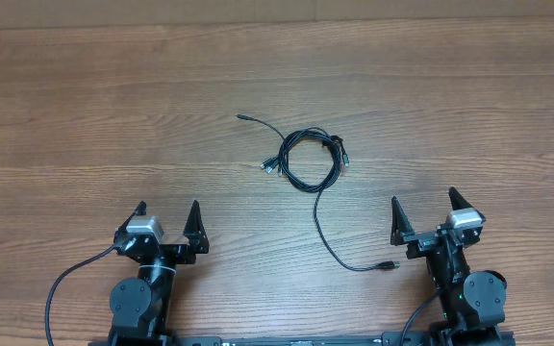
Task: Untangle cables
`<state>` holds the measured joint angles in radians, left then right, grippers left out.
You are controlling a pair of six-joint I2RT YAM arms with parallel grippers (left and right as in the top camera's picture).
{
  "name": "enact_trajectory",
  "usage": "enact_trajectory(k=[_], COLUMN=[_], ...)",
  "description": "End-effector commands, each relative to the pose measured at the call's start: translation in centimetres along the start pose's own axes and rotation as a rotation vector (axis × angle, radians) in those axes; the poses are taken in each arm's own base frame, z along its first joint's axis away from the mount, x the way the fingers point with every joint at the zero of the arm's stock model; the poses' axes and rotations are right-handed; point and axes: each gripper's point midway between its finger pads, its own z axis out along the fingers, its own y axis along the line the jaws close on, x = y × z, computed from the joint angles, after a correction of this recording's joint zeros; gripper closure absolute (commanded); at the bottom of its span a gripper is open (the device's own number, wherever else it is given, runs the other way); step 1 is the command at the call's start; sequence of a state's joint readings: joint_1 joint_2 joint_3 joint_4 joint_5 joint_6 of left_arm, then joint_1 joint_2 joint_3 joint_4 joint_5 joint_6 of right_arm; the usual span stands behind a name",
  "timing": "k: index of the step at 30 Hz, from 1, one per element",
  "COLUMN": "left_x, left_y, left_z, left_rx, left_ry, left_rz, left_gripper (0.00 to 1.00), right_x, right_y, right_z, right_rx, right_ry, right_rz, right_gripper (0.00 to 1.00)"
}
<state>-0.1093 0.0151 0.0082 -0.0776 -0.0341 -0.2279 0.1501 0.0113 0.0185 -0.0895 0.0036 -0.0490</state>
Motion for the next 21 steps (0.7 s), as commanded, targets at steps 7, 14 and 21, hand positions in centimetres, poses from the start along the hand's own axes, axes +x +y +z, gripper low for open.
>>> enact_trajectory(k=[7, 14, 21], left_x=[-0.1, -0.2, -2.0], left_y=[0.0, -0.1, -3.9], left_z=[0.0, 0.0, -0.7], left_rx=[0.002, 0.006, 0.211], left_ry=[-0.009, -0.012, -0.058], left_rz=[0.025, 0.003, 0.075], left_gripper=[0.00, 0.00, 0.00], right_x=[0.2, 0.2, 0.2], right_y=[-0.1, -0.1, -0.1], right_z=[0.0, 0.0, 0.0], right_rx=[0.000, 0.000, 0.001], right_ry=[-0.003, -0.003, -0.003], right_rz=[-0.002, -0.002, -0.002], right_gripper=[0.00, 0.00, 0.00])
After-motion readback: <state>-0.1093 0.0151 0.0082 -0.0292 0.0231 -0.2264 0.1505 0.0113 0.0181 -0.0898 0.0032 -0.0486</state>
